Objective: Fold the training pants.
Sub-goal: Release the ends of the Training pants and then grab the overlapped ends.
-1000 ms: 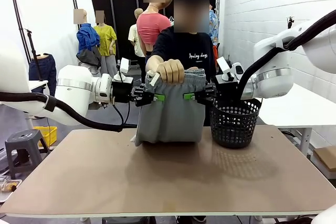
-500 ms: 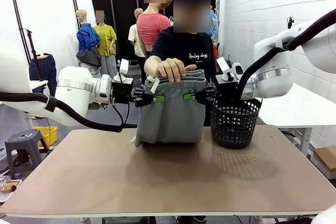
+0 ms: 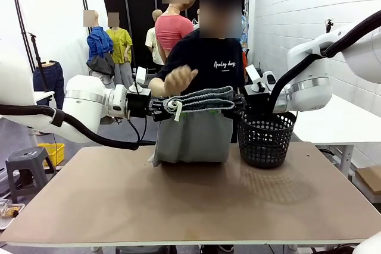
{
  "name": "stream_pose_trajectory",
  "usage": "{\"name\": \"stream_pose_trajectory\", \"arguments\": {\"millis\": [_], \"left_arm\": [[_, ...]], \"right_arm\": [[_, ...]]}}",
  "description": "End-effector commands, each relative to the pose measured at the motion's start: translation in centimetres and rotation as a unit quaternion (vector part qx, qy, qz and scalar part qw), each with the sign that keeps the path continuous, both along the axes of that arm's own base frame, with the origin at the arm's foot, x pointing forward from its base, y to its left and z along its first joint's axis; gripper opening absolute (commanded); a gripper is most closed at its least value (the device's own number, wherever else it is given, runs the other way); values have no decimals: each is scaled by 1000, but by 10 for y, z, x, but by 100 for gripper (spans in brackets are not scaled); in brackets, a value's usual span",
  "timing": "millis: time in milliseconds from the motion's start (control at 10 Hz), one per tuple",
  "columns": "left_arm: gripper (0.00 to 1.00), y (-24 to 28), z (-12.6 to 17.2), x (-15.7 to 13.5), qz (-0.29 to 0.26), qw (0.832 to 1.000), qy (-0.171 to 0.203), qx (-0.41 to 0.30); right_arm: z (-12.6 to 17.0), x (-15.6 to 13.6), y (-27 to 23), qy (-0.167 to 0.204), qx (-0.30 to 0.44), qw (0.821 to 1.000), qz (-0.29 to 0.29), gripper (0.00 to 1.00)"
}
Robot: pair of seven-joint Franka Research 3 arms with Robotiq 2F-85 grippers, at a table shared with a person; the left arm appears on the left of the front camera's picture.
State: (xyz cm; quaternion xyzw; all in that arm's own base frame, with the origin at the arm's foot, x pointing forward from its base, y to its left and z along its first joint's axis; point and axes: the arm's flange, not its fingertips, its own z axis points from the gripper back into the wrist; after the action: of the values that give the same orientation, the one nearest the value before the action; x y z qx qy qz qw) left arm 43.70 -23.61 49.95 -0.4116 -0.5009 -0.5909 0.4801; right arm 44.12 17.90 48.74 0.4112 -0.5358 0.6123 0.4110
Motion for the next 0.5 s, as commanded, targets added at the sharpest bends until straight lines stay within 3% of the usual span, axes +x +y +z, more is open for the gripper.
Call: {"name": "stream_pose_trajectory", "arguments": {"millis": [0, 400], "left_arm": [[0, -1, 3, -2, 3, 1000, -5, 0], [0, -1, 3, -2, 3, 1000, -5, 0]], "right_arm": [[1, -2, 0, 0, 0, 1000, 1, 0], [1, -2, 0, 0, 0, 1000, 1, 0]]}}
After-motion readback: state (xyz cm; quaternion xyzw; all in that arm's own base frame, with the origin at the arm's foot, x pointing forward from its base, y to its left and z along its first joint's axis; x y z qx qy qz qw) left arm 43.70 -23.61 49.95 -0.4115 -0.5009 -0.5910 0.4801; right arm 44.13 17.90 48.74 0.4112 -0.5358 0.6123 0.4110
